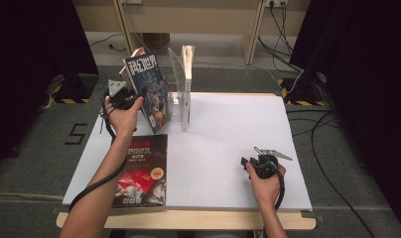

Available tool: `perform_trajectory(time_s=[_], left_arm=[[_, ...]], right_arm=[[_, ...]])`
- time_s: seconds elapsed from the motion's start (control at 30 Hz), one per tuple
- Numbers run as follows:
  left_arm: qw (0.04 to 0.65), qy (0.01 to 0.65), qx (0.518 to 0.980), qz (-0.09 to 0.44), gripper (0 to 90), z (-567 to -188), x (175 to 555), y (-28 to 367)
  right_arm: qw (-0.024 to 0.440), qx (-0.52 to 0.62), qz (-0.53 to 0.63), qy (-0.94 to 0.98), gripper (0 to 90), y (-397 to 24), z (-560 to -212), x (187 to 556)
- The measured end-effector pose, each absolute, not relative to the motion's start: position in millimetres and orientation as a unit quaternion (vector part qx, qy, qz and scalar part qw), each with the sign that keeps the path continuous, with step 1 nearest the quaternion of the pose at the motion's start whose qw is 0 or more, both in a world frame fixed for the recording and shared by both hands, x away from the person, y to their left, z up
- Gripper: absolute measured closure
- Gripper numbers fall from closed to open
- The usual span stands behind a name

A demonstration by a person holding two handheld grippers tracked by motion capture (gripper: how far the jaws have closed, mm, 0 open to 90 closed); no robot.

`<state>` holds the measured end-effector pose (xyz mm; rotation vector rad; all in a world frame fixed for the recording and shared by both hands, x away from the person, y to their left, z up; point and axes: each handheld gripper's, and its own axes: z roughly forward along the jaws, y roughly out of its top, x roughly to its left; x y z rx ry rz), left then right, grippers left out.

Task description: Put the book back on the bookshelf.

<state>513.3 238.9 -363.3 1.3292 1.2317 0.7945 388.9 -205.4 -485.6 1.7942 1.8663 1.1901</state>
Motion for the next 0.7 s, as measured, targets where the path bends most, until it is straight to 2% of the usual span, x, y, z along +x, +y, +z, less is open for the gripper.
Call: perform_trajectory(time_s=[0.27,0.43,0.7], left_arm=[[0.541,0.533,0.566,0.320,66.0,-362,524,236],[0.522,0.532,0.587,0.316,71.3,-372,526,229],[0.514,0.539,0.589,0.313,70.6,-372,535,228]], right_arm=[[0.139,0.627,0.411,0.647,58.2,-205,-487,389],[0.138,0.628,0.410,0.647,58.0,-206,-487,390],[0.136,0.626,0.408,0.650,57.7,-207,-489,391]])
